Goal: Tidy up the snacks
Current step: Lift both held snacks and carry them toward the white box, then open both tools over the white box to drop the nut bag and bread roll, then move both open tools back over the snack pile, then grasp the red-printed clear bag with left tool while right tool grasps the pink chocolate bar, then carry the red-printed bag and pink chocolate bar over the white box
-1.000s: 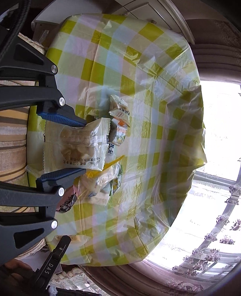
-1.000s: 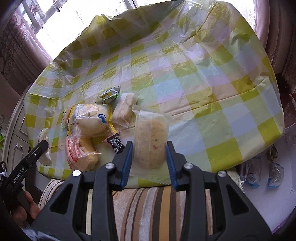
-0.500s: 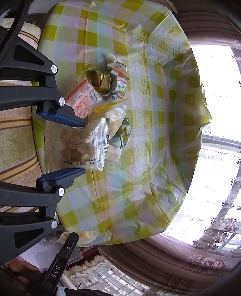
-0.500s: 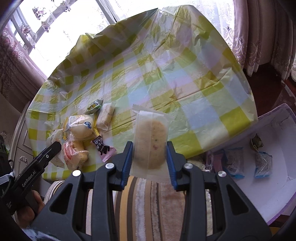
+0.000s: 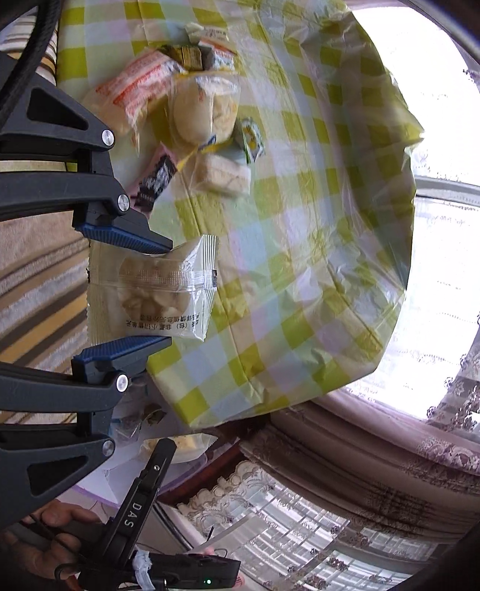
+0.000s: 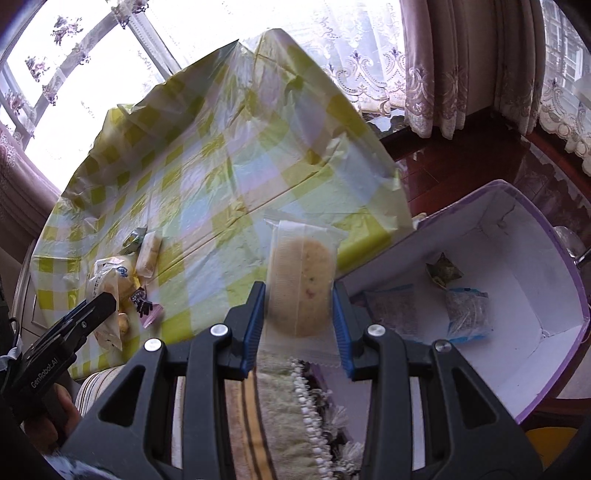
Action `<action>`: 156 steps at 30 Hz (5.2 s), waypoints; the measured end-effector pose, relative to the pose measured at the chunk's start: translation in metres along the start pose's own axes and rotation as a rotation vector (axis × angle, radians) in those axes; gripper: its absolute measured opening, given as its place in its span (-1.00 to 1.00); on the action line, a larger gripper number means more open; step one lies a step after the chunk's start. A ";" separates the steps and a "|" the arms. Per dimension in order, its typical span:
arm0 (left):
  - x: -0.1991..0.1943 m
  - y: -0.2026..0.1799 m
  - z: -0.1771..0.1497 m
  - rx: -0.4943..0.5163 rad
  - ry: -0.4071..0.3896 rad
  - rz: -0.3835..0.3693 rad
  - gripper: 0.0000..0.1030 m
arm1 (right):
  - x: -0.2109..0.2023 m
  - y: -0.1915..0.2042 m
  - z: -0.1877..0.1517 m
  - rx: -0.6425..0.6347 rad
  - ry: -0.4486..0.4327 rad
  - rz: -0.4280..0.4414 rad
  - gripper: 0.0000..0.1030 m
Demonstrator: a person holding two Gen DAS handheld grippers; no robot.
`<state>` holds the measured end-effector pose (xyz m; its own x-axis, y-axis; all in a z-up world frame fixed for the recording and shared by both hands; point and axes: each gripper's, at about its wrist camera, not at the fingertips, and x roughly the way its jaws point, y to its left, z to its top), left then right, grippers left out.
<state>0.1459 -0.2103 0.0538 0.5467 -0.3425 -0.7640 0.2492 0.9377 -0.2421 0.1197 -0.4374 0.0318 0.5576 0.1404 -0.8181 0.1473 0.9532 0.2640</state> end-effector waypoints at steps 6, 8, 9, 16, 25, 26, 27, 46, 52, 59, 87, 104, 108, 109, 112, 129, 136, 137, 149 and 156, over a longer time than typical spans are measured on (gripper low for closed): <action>0.021 -0.042 0.001 0.077 0.062 -0.089 -0.13 | -0.005 -0.038 0.002 0.056 -0.008 -0.055 -0.24; 0.026 -0.055 0.001 0.097 0.083 -0.118 -0.13 | -0.005 -0.047 0.002 0.070 -0.005 -0.069 -0.24; 0.030 -0.061 0.001 0.106 0.096 -0.136 -0.13 | -0.005 -0.051 0.001 0.077 -0.005 -0.075 -0.24; 0.048 -0.097 -0.006 0.160 0.182 -0.228 -0.12 | -0.007 -0.080 -0.003 0.131 0.003 -0.104 -0.24; 0.059 -0.129 -0.017 0.224 0.271 -0.366 -0.03 | -0.013 -0.095 -0.001 0.162 -0.005 -0.122 -0.21; 0.061 -0.130 -0.018 0.227 0.284 -0.375 0.00 | -0.013 -0.095 0.000 0.163 -0.005 -0.122 -0.18; 0.061 -0.130 -0.019 0.228 0.285 -0.375 0.05 | -0.014 -0.094 0.000 0.164 -0.008 -0.116 -0.12; 0.039 -0.080 -0.010 0.110 0.173 -0.265 0.10 | -0.010 -0.062 0.001 0.108 0.000 -0.085 0.21; 0.022 -0.052 -0.007 0.053 0.094 -0.191 0.10 | -0.001 -0.031 0.000 0.050 0.019 -0.033 0.23; 0.000 -0.005 -0.009 -0.074 0.023 -0.117 0.10 | 0.012 0.013 -0.007 -0.034 0.058 0.038 0.24; -0.026 0.174 -0.045 -0.634 0.005 0.197 0.41 | 0.066 0.159 -0.034 -0.396 0.179 0.134 0.30; 0.023 0.197 -0.026 -0.619 0.128 0.220 0.41 | 0.109 0.214 -0.040 -0.531 0.249 0.157 0.30; 0.029 0.199 -0.026 -0.598 0.148 0.219 0.17 | 0.118 0.224 -0.041 -0.557 0.266 0.153 0.30; 0.030 0.200 -0.026 -0.595 0.149 0.219 0.15 | 0.120 0.226 -0.042 -0.563 0.270 0.153 0.30; 0.028 0.203 -0.027 -0.591 0.144 0.221 0.08 | 0.126 0.235 -0.044 -0.584 0.280 0.146 0.30; -0.011 0.230 -0.050 -0.679 0.014 0.236 -0.08 | 0.144 0.255 -0.052 -0.649 0.291 0.118 -0.22; -0.028 0.228 -0.054 -0.680 -0.050 0.257 -0.09 | 0.142 0.254 -0.054 -0.648 0.293 0.140 -0.52; -0.029 0.228 -0.053 -0.683 -0.057 0.260 -0.09 | 0.141 0.253 -0.054 -0.645 0.292 0.143 -0.54; -0.049 0.215 -0.051 -0.659 -0.142 0.305 -0.09 | 0.114 0.230 -0.041 -0.557 0.217 0.155 -0.56; -0.064 0.201 -0.046 -0.612 -0.195 0.327 -0.09 | 0.095 0.213 -0.036 -0.501 0.172 0.147 -0.56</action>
<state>0.1247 0.0029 0.0262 0.6639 0.0103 -0.7478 -0.4125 0.8391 -0.3547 0.1747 -0.2112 -0.0084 0.3951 0.2838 -0.8737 -0.3526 0.9251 0.1410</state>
